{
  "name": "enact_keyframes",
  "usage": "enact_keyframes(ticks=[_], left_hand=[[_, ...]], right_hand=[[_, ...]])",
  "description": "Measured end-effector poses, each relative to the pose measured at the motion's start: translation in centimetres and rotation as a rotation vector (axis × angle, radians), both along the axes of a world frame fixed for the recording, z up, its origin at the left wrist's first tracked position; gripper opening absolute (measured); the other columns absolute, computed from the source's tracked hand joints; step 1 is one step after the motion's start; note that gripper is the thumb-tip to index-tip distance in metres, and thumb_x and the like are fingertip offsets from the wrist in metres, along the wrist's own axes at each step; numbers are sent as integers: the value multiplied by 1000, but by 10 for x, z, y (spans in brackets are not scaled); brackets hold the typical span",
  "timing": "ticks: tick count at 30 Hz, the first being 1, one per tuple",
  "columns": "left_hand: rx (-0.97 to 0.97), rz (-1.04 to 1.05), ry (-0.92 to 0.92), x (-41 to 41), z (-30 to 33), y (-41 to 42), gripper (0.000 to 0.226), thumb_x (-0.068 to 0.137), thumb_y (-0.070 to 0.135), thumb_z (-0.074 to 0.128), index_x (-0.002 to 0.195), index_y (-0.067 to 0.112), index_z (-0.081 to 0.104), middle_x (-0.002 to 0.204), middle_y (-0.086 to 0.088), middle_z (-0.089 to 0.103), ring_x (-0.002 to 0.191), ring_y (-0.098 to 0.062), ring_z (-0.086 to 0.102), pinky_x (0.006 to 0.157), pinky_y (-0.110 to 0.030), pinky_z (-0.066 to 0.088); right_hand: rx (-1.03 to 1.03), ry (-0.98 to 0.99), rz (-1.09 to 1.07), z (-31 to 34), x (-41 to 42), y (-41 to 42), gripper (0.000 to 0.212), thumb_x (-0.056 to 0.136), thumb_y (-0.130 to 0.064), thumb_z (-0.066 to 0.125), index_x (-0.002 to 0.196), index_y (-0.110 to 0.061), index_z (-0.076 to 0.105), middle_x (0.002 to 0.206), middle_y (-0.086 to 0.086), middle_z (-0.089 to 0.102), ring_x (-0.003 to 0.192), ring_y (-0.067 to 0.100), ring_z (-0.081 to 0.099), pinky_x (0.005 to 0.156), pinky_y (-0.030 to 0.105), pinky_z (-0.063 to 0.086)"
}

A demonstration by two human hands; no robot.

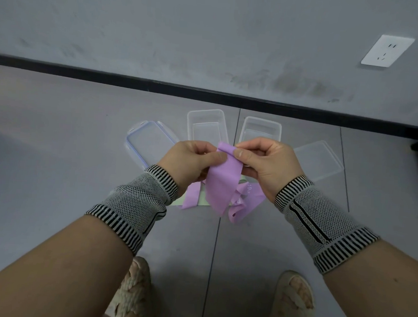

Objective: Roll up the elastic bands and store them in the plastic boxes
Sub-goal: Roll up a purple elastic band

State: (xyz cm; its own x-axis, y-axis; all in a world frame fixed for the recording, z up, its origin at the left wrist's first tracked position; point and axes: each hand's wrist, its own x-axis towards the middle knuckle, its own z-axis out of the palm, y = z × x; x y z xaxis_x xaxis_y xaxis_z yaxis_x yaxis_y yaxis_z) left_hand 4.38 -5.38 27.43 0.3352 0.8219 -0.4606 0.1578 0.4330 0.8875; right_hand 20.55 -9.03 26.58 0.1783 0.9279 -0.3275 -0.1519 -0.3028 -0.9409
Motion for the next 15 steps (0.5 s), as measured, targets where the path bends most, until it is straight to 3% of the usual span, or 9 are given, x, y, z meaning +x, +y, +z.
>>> enact_keyframes(ticks=[4,10,14,15], left_hand=[[-62,31,-40,1,1,1,16,64,23,73,67,9,66,85,-21,55,80,-29,46,77,-44,38],[-104,75,-49,1,1,2,35,73,28,75,91,-2,66,85,-18,62,77,-27,58,75,-39,50],[-39,66,-50,-1,3,1,66,66,40,77,99,-15,61,88,-19,53,80,-29,45,75,-42,39],[-6,50,-50,-2,2,2,62,67,38,77,98,-13,62,88,-20,53,80,-29,45,76,-42,38]], right_hand=[[37,-47,12,1,-2,-1,16,78,4,69,75,-11,66,80,12,68,76,23,66,76,39,58],[63,-98,36,3,-4,-1,20,76,5,72,72,-14,66,85,20,67,79,27,63,85,47,55],[80,-154,63,3,-3,-1,22,75,7,72,73,-15,66,79,15,66,75,24,61,80,42,55],[75,-112,63,3,-3,-1,21,76,7,70,76,-14,67,78,11,66,74,22,62,78,38,56]])
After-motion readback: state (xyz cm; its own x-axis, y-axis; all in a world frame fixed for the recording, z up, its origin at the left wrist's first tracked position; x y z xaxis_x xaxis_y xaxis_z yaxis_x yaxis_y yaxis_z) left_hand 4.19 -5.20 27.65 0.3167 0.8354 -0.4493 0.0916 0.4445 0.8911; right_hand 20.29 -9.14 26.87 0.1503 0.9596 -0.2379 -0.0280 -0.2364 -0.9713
